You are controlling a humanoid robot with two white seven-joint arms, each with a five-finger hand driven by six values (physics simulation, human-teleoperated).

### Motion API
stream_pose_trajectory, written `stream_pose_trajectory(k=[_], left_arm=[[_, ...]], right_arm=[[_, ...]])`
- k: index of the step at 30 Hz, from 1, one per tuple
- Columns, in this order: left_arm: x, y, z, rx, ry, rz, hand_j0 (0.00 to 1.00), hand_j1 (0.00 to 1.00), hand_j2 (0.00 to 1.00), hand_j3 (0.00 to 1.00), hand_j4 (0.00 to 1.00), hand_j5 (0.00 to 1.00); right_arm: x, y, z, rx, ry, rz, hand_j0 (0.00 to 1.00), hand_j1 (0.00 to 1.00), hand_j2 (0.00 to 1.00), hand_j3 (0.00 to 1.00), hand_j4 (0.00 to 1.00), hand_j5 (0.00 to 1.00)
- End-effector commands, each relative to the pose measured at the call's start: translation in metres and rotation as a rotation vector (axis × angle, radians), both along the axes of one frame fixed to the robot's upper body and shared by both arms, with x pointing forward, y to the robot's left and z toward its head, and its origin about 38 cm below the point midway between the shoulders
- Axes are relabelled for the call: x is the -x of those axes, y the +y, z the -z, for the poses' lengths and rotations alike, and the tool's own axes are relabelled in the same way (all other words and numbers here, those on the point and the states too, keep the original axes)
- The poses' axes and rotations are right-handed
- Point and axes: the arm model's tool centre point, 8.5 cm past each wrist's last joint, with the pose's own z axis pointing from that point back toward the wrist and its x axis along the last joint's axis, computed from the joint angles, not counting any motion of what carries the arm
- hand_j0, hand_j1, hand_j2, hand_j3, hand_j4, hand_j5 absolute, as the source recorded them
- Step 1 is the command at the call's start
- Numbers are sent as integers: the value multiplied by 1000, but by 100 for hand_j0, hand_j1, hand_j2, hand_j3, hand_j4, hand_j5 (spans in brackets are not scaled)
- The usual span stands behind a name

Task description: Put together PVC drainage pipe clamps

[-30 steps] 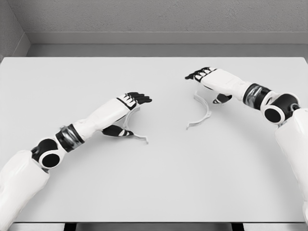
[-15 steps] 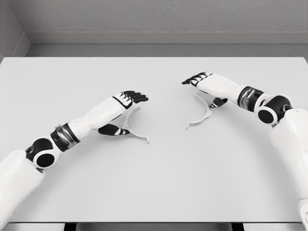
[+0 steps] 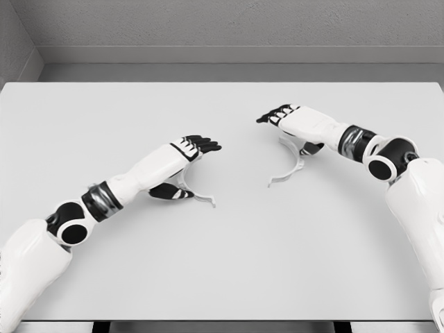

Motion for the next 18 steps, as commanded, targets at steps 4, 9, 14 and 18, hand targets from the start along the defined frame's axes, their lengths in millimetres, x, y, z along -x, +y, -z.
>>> stream_pose_trajectory(k=[4, 9, 14, 18], left_arm=[[0, -12, -1, 33, 2, 7, 100, 100, 100, 100, 100, 100], [1, -13, -1, 41, 1, 8, 100, 100, 100, 100, 100, 100], [3, 4, 3, -1, 9, -5, 100, 100, 100, 100, 100, 100], [2, 8, 10, -14, 28, -17, 100, 100, 100, 100, 100, 100]], right_arm=[[1, 1, 0, -4, 0, -1, 100, 100, 100, 100, 100, 100], [3, 4, 3, -1, 6, -10, 100, 100, 100, 100, 100, 100], [5, 11, 1, 6, -1, -32, 100, 100, 100, 100, 100, 100], [5, 12, 0, 6, -5, -35, 100, 100, 100, 100, 100, 100]])
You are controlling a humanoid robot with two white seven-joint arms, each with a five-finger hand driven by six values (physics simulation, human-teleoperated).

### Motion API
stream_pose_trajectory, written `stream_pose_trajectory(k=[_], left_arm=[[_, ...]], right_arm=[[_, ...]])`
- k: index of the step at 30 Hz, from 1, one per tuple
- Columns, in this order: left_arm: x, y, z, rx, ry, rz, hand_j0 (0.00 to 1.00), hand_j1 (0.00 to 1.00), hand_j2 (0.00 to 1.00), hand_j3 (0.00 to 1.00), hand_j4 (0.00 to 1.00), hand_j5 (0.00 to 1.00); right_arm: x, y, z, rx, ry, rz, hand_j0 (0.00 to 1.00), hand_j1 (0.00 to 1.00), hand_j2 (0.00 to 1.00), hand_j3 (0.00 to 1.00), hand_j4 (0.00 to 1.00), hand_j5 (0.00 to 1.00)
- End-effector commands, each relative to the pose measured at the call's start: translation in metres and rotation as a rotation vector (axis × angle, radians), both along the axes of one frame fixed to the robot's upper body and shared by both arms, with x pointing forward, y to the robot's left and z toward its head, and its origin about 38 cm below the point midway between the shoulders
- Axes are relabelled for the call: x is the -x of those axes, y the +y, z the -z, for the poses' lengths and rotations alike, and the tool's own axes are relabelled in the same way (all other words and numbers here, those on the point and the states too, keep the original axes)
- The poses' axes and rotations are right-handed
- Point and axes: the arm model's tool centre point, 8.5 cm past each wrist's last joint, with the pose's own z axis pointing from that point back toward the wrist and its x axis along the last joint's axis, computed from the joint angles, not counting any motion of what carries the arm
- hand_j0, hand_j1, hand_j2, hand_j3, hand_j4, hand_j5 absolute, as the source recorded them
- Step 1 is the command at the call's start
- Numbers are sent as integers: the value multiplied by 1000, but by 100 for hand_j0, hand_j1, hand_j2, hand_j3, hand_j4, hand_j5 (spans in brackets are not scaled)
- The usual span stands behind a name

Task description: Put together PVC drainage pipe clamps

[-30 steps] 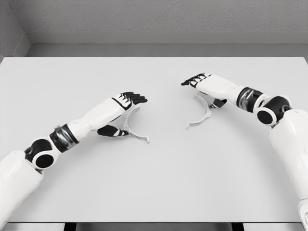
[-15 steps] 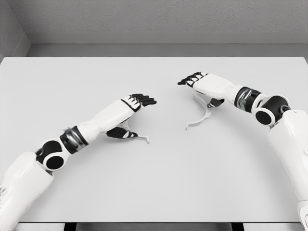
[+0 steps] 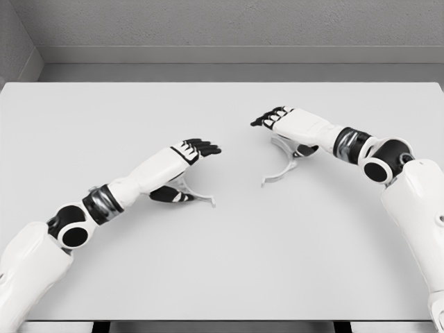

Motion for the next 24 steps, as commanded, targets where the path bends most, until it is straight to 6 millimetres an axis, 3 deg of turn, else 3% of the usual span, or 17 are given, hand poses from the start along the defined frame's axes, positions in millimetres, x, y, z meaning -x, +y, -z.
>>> stream_pose_trajectory(k=[1, 16, 24], left_arm=[[-1, 4, 5, -5, 17, -11, 100, 100, 100, 100, 100, 100], [-5, -11, 13, 11, 32, -12, 100, 100, 100, 100, 100, 100], [-6, -7, 11, 10, 27, -17, 100, 100, 100, 100, 100, 100]], right_arm=[[0, 1, -1, -4, -1, -2, 100, 100, 100, 100, 100, 100], [-2, 21, -4, -29, -7, -28, 100, 100, 100, 100, 100, 100], [-14, 12, -24, -22, -42, -6, 100, 100, 100, 100, 100, 100]])
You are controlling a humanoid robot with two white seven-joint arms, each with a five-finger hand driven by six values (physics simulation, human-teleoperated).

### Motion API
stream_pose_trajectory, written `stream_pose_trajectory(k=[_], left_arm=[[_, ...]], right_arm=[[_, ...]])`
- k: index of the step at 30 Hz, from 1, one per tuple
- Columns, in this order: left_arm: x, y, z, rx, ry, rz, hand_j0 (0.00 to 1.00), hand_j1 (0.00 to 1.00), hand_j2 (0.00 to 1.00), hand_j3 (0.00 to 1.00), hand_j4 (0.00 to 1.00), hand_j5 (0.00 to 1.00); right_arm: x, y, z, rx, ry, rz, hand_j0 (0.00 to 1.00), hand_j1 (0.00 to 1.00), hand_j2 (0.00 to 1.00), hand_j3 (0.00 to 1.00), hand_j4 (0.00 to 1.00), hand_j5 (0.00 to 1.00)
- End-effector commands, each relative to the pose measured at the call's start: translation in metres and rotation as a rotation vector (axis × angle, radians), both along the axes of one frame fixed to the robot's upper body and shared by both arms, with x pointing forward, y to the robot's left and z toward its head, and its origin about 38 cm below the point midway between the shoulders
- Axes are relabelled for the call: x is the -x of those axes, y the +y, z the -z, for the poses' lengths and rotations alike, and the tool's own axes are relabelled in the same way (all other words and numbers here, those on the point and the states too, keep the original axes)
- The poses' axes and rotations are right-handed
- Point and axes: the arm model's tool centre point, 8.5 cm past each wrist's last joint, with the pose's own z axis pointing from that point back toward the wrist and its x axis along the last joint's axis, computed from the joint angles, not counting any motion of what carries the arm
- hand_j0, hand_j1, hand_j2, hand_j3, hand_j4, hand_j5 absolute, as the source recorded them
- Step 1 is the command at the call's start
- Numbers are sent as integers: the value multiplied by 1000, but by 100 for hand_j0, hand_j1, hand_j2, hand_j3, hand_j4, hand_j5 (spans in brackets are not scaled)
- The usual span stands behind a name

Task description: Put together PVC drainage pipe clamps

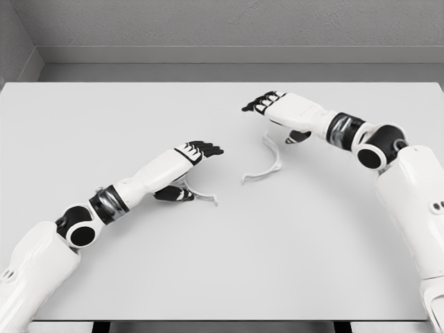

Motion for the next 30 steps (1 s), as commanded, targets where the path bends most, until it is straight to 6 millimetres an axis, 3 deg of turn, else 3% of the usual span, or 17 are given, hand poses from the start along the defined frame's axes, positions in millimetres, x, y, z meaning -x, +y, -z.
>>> stream_pose_trajectory(k=[1, 11, 30], left_arm=[[0, 1, -1, 4, 2, -1, 100, 100, 100, 100, 100, 100], [-1, 7, -2, -3, 0, -8, 100, 100, 100, 100, 100, 100], [-1, 4, -3, 4, -2, -4, 100, 100, 100, 100, 100, 100]], right_arm=[[-2, -6, 6, -1, 20, 19, 100, 100, 100, 100, 100, 100], [-13, 11, 18, -5, 67, 23, 100, 100, 100, 100, 100, 100], [-9, 41, 19, 12, 60, -36, 100, 100, 100, 100, 100, 100]])
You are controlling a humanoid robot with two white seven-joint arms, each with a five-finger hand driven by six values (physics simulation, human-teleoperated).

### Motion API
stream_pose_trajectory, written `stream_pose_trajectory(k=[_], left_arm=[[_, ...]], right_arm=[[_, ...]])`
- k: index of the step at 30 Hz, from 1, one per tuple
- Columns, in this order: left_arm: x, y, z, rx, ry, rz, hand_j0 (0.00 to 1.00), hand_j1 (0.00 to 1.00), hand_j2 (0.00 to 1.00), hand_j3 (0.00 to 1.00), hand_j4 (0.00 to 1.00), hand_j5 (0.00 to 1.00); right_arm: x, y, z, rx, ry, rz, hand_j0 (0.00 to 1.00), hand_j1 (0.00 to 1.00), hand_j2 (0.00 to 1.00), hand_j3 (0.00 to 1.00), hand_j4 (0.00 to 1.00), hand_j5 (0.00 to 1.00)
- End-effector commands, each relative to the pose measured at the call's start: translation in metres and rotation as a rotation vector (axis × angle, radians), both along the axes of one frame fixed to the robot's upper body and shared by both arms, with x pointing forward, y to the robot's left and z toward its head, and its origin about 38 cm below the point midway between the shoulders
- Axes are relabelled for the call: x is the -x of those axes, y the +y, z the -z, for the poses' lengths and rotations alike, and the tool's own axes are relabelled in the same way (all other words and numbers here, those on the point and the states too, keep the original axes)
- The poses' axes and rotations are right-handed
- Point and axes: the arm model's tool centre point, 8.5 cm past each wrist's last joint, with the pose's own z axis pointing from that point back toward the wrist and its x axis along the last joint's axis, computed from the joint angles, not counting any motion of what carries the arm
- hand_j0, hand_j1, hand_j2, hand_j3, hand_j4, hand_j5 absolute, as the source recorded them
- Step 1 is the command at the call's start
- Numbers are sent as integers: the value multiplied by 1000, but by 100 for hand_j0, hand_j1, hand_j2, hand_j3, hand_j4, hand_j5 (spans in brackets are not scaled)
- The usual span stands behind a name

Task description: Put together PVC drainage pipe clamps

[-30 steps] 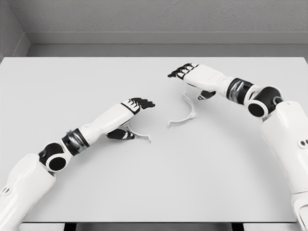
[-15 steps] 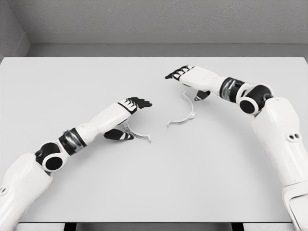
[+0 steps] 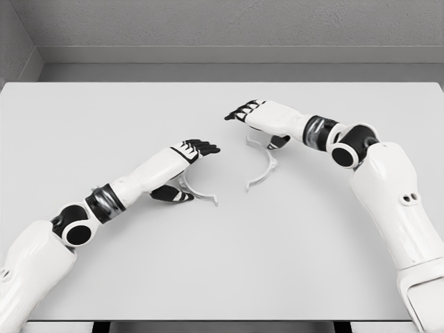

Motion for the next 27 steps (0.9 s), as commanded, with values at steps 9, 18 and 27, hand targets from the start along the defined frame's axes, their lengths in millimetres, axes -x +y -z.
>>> stream_pose_trajectory(k=[9, 18, 27], left_arm=[[0, -12, -2, 29, -2, 11, 100, 100, 100, 100, 100, 100], [-2, -10, -4, 27, -8, 7, 100, 100, 100, 100, 100, 100], [-10, 37, -12, -45, -20, -47, 100, 100, 100, 100, 100, 100]], right_arm=[[4, 14, -8, -19, -17, -25, 100, 100, 100, 100, 100, 100], [4, 17, -11, -19, -25, -26, 100, 100, 100, 100, 100, 100], [-5, -24, -18, -41, -34, 98, 100, 100, 100, 100, 100, 100]])
